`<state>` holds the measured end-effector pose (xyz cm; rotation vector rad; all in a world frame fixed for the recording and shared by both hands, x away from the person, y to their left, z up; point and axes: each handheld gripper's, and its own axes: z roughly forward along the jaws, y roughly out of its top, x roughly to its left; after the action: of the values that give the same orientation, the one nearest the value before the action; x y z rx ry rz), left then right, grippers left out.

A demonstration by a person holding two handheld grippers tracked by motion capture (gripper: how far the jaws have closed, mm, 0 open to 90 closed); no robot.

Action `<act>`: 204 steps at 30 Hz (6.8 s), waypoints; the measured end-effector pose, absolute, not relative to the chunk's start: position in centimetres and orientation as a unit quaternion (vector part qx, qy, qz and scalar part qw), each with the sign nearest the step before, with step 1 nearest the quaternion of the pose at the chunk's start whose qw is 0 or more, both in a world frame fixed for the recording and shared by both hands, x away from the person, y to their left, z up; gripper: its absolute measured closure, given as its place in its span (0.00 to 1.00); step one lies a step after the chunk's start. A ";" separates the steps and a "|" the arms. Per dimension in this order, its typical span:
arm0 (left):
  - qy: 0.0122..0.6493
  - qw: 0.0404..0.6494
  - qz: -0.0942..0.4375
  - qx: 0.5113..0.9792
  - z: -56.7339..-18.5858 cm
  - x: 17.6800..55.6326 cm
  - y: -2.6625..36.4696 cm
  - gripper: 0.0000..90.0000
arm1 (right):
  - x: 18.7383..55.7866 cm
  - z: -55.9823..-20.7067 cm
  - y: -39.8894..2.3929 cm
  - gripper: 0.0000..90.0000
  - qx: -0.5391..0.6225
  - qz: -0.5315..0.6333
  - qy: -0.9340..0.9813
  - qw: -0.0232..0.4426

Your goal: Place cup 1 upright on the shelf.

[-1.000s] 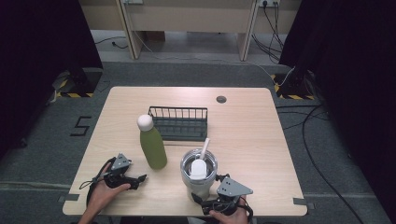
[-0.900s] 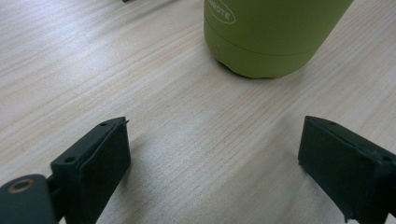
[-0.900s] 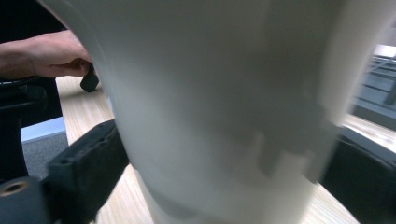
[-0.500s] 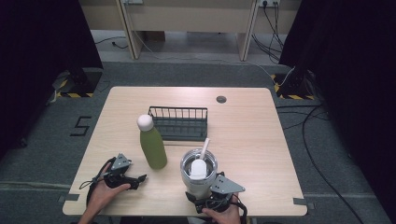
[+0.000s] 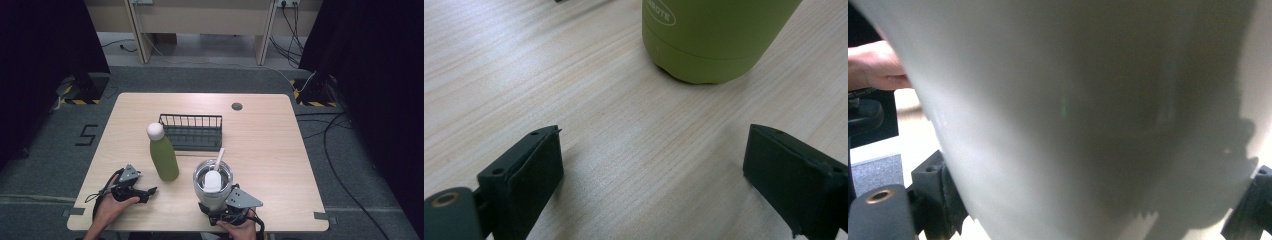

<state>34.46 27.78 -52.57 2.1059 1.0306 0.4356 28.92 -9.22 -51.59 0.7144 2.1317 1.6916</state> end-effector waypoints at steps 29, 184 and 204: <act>0.403 0.372 0.170 0.819 -52.6 34.5 27.8 0.09 | 33.1 -45.7 -8.7 0.13 0.235 0.602 0.735 0.208; 0.399 0.371 0.169 0.821 -52.6 34.3 27.8 0.10 | 50.3 -46.2 -6.5 0.11 0.322 0.548 0.730 0.250; 0.399 0.371 0.170 0.821 -52.6 34.3 27.8 0.10 | 48.6 -46.5 -8.3 0.17 0.327 0.542 0.735 0.244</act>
<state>34.35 27.84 -52.59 2.1049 1.0240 0.4347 48.56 -8.25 -46.52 0.8920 2.0073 1.4808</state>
